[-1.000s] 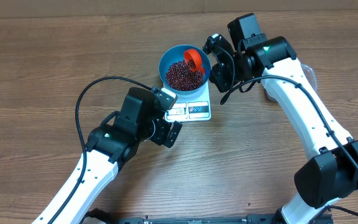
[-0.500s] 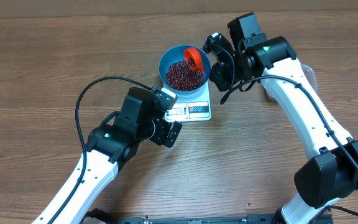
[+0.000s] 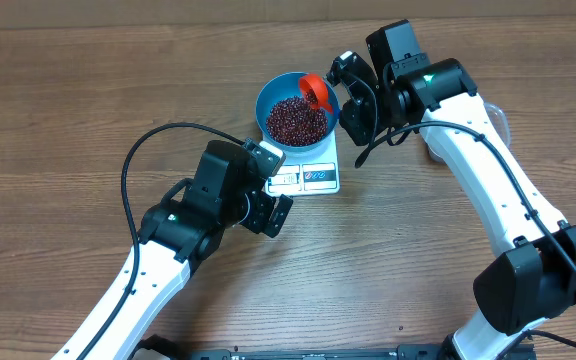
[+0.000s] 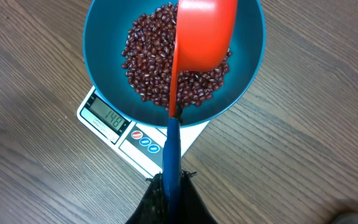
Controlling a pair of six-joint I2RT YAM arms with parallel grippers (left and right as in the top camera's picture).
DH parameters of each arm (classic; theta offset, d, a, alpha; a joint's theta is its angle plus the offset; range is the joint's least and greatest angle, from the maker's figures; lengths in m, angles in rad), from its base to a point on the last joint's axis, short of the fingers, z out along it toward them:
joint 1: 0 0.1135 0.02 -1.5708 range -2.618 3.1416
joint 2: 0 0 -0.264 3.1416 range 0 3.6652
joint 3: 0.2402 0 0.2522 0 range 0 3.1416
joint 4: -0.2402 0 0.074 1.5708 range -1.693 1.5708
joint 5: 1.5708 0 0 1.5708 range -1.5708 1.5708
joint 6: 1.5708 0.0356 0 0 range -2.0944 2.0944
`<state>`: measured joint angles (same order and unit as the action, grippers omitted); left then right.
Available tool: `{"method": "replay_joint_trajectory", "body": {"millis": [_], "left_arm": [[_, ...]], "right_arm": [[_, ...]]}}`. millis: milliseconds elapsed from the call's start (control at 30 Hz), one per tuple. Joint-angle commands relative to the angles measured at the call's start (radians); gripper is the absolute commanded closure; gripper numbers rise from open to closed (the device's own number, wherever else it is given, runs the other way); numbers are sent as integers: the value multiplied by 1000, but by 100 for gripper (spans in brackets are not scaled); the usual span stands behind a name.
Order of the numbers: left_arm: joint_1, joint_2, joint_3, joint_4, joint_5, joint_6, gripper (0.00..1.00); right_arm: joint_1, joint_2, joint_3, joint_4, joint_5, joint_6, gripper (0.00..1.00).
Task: Scoop item into bowl and weigh 150g on scale
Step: 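Hold the scoop tilted over the teal bowl with the right gripper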
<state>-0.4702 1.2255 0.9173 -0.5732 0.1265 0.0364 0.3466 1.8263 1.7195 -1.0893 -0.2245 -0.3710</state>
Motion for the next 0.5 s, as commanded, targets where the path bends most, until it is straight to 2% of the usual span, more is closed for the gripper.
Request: {"method": "replay_joint_trajectory", "body": {"millis": [0, 467], "left_arm": [[5, 3, 21, 1, -6, 9, 0], [5, 3, 21, 1, -6, 9, 0]], "right_arm": [[-5, -3, 21, 9, 7, -28, 96], [-5, -3, 21, 25, 29, -31, 96]]}}
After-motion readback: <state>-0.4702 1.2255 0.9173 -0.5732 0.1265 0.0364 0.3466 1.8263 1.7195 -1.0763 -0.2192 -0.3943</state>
